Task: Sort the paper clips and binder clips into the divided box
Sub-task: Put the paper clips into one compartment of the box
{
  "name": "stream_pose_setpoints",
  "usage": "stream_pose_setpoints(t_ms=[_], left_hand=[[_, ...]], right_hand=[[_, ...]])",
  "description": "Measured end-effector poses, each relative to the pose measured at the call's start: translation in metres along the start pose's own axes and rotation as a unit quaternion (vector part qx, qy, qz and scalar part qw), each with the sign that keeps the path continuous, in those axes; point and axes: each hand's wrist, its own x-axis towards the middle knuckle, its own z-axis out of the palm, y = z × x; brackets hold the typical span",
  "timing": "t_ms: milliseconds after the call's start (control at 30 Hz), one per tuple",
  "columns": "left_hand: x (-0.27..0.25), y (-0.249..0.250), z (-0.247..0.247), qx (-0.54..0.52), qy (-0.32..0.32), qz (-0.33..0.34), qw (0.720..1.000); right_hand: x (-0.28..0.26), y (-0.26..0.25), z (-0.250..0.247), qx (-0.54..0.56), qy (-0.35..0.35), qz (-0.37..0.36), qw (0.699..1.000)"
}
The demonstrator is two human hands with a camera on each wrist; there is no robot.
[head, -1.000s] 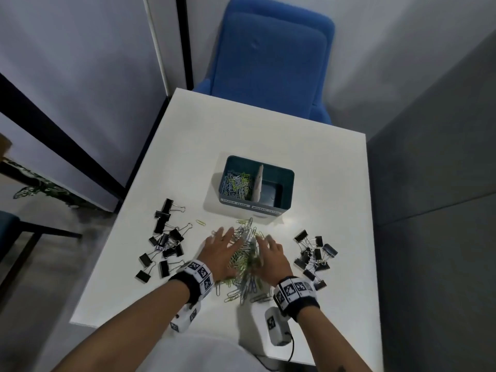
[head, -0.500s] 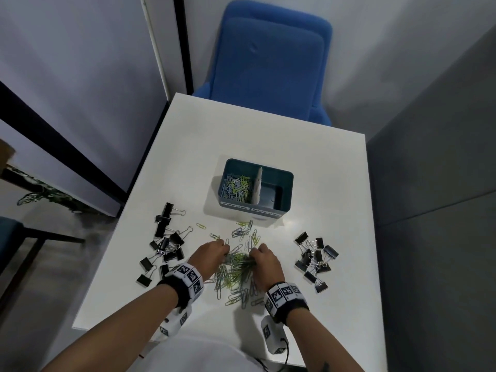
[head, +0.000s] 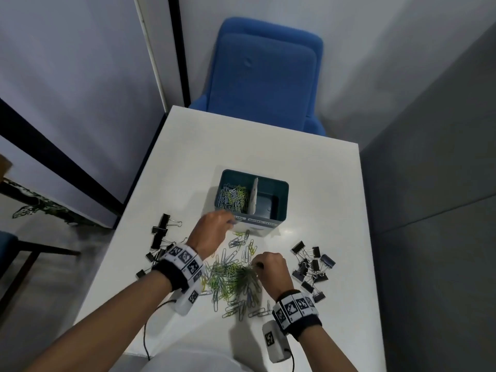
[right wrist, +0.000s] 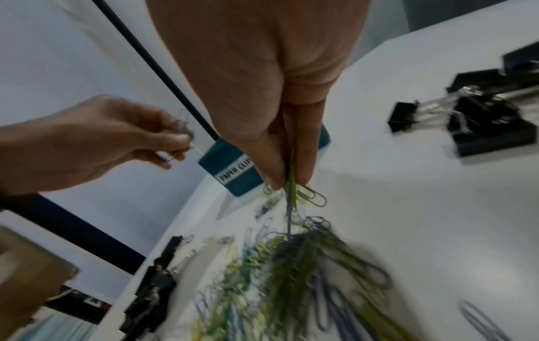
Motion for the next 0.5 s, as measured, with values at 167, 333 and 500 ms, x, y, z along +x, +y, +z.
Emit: stream_pose_setpoints(t_ms=[167, 333, 500], left_hand=[[0.059, 0.012, -0.018, -0.003, 0.031, -0.031, 0.999], [0.063, 0.010, -0.020, 0.006, 0.023, -0.064, 0.998], [0.007, -0.012, -0.004, 0.013, 0.067, -0.094, 0.993]], right_hand=[[0.007, -0.022, -0.020, 0.000, 0.006, -0.042, 0.999], [0.024, -0.044, -0.058, 0.039, 0.057, -0.080, 0.994], [0.064, -0.068, -0.096, 0.034, 0.111, -0.093, 0.989]])
